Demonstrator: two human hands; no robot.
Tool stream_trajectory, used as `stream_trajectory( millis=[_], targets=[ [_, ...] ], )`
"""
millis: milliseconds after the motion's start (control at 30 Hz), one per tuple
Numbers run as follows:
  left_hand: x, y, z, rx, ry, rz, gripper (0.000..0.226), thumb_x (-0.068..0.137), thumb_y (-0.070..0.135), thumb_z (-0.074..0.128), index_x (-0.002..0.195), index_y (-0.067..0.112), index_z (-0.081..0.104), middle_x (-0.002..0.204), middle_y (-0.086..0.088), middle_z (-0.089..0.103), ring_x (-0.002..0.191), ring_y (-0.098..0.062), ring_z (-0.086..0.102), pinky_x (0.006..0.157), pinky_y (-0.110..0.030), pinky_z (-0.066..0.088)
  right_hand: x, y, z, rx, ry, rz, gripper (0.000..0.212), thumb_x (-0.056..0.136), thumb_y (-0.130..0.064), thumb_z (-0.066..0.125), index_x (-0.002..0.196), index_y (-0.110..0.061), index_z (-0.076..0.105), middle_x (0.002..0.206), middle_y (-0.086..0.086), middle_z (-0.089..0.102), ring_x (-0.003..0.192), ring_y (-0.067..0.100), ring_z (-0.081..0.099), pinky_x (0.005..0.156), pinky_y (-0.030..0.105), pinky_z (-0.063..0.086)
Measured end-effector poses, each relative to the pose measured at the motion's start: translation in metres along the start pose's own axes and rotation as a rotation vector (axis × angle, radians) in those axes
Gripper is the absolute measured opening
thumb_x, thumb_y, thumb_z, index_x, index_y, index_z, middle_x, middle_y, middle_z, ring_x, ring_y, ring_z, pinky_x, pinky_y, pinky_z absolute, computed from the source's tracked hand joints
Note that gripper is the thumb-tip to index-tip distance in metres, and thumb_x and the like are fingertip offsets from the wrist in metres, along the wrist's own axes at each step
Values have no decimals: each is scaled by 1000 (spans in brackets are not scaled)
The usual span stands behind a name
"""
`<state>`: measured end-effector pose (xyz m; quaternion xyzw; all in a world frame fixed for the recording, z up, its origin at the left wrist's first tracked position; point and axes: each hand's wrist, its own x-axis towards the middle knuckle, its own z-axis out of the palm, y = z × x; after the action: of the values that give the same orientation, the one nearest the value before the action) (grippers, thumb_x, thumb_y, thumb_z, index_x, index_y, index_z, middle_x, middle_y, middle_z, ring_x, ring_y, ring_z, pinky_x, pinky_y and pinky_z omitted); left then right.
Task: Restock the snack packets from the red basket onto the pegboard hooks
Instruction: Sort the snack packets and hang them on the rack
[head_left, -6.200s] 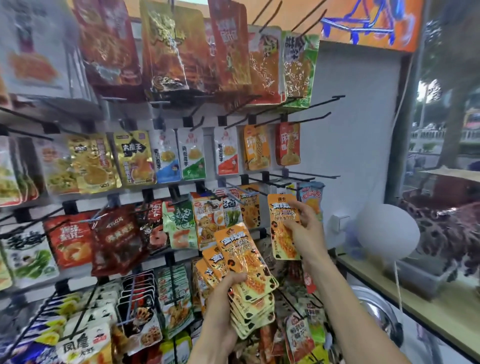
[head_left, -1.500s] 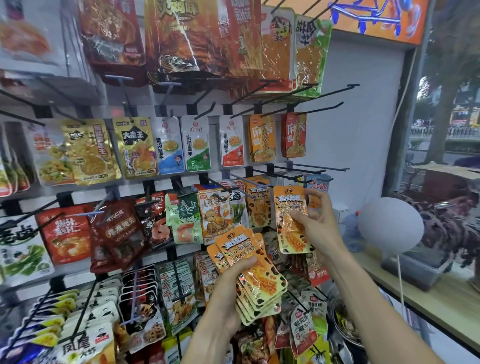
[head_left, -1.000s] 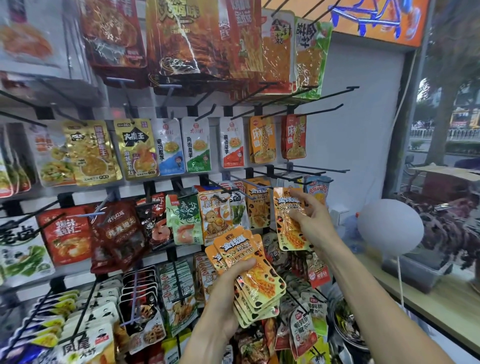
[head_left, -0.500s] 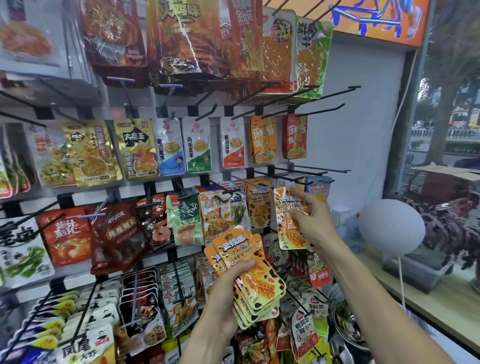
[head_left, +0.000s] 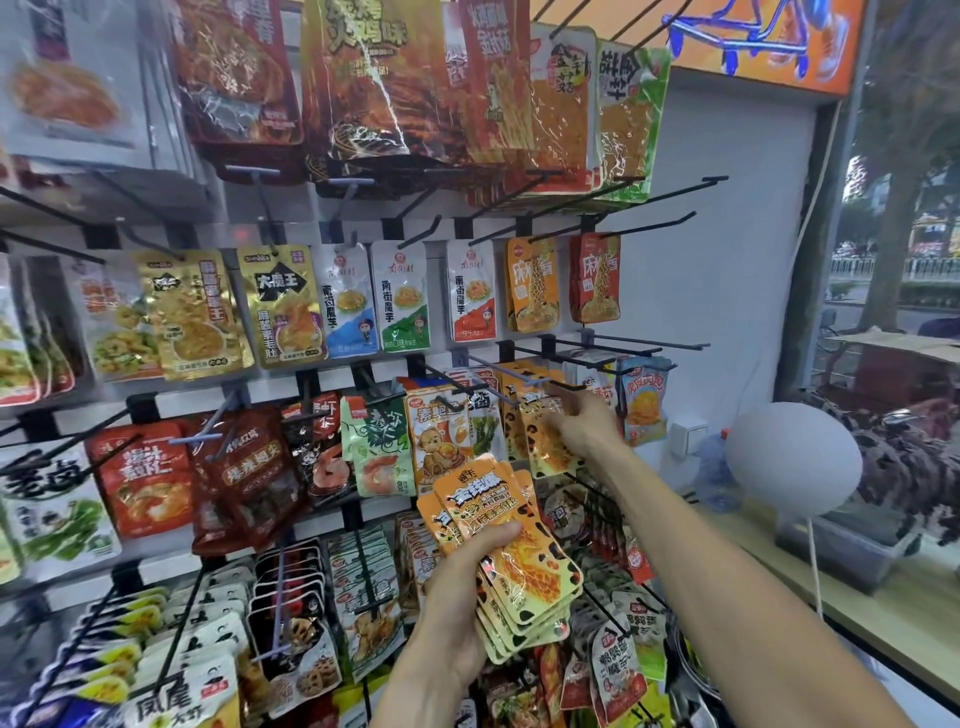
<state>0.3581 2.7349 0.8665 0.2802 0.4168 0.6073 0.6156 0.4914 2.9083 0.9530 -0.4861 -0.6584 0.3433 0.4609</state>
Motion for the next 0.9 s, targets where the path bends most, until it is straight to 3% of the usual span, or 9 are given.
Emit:
stream_trajectory(
  millis=[67, 133, 267, 400, 567, 667, 767, 833, 900],
  targets=[
    [1, 0, -2, -11, -40, -14, 59, 61, 23, 97, 114, 5, 78, 115, -24, 76, 109, -43, 73, 108, -61, 51, 11, -7, 11, -68, -98, 39, 48, 102, -12, 63, 146, -30, 56, 153, 7, 52, 103, 23, 69, 87, 36, 57],
    [1, 0, -5, -20, -49, -4, 53, 61, 26, 97, 108, 8, 81, 118, -23, 76, 114, -43, 71, 111, -61, 49, 7, -7, 17, -86, -106, 43, 47, 103, -12, 61, 148, -27, 55, 158, 3, 46, 98, 18, 68, 82, 35, 57],
    [7, -3, -13, 22, -2, 15, 68, 48, 45, 103, 108, 18, 84, 131, -16, 72, 130, -40, 62, 117, -59, 43, -52, 8, 13, -93, 50, 3, 34, 97, -35, 72, 128, -23, 70, 133, 1, 68, 116, 23, 66, 91, 34, 52],
    [9, -8, -9, 22, -40, -3, 67, 48, 39, 102, 107, 14, 84, 123, -17, 76, 120, -40, 68, 111, -57, 50, -109, 4, 7, 89, -152, 63, 53, 68, -66, 86, 102, -29, 72, 103, -1, 72, 99, 18, 70, 88, 39, 56],
    [22, -20, -6, 63, -3, -2, 88, 51, 54, 104, 127, 21, 75, 139, -15, 68, 130, -37, 63, 117, -58, 44, -107, 13, -1, 76, -189, 162, 56, 66, -37, 97, 112, -20, 70, 96, 2, 75, 89, 17, 73, 80, 37, 60],
    [29, -27, -7, 71, 39, -20, 88, 50, 65, 100, 127, 32, 75, 146, -10, 64, 140, -35, 55, 121, -60, 38, -102, 28, -6, 194, -202, 211, 53, 70, -21, 95, 115, -9, 70, 94, 5, 80, 86, 22, 78, 85, 49, 63],
    [20, -20, -1, 4, -13, -69, 64, 69, 45, 98, 122, 14, 78, 131, -19, 72, 122, -40, 68, 111, -57, 49, -103, 34, -10, 280, -163, 234, 37, 78, -5, 88, 109, -6, 68, 87, 6, 79, 75, 19, 76, 68, 34, 61],
    [14, -16, 0, -66, -75, -109, 47, 81, 30, 89, 118, 3, 78, 117, -24, 76, 105, -42, 75, 98, -53, 57, -100, 41, -12, 338, -118, 257, 39, 81, -2, 85, 114, -5, 66, 96, 12, 78, 83, 26, 77, 74, 38, 61],
    [12, -16, -1, -83, -73, -104, 43, 84, 30, 86, 118, 4, 78, 118, -24, 76, 106, -42, 75, 101, -55, 55, -95, 47, -13, 390, -34, 244, 43, 85, -2, 82, 122, -8, 62, 105, 16, 76, 93, 32, 76, 84, 46, 62]
  ],
)
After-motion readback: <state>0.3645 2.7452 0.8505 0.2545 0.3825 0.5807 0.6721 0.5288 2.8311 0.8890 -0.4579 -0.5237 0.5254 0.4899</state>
